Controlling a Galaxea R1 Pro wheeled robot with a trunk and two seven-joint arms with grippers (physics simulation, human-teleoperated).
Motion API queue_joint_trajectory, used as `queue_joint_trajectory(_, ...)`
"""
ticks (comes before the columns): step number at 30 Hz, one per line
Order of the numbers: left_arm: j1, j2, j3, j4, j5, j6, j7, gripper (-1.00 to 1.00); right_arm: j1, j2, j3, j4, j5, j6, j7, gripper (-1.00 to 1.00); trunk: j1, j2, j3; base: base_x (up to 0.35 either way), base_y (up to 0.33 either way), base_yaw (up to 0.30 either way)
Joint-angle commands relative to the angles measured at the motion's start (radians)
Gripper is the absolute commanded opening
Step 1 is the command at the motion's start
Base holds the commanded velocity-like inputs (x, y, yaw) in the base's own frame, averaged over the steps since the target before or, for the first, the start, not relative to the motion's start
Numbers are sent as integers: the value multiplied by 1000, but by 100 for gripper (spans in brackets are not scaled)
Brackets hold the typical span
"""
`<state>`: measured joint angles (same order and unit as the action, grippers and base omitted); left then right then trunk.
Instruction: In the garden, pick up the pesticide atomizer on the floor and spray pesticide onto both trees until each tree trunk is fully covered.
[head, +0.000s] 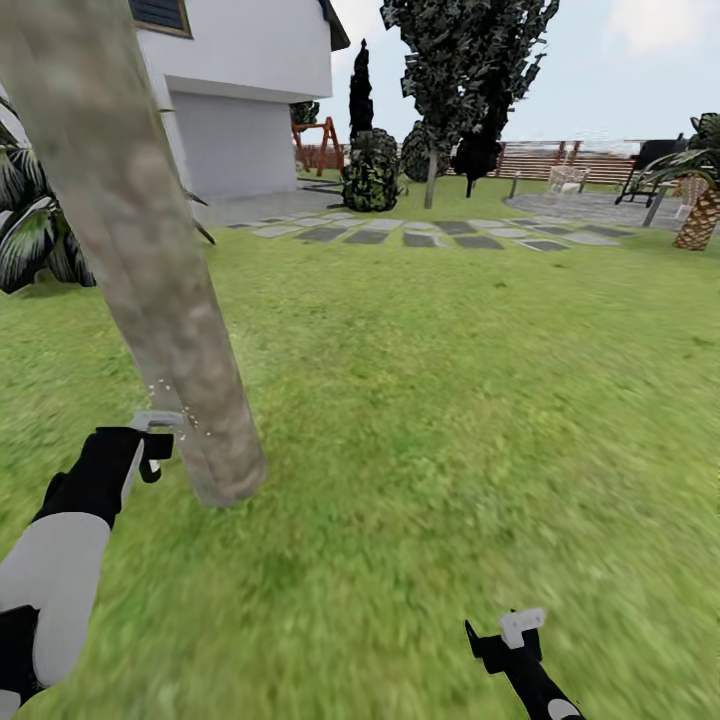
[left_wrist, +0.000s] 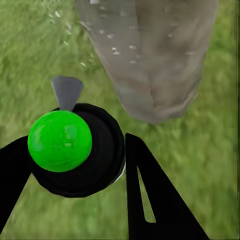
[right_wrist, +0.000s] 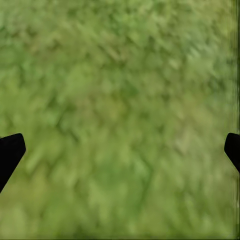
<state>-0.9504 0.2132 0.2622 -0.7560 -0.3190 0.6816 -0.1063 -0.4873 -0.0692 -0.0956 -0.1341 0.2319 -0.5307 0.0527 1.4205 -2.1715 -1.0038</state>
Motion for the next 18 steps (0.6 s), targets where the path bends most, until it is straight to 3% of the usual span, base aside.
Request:
queue_joint_trajectory(1,-1,2,6,1,-13,4,-8,-100,-1,0,-9,1,6,-3,5,100,0,0,-1,18,-274,0)
queue_joint_trajectory(3,38,14,24,17,-16,4,-4,-100,-1,0,-9,1,6,-3,5,100,0,0,-1,232,-186,0)
queue_joint_trajectory(7,82,9,25,18,-15,3,0,-100,-1,0,-9,1,6,-3,5,100,0,0,-1,267,-170,0)
queue_joint_trajectory(11,85,3,24,12,-14,3,0,-100,-1,0,-8,1,6,-3,5,100,0,0,-1,279,-160,84)
queue_joint_trajectory(18,85,2,27,7,-13,3,0,-100,-1,0,-8,1,6,-3,5,100,0,0,-1,214,-200,263)
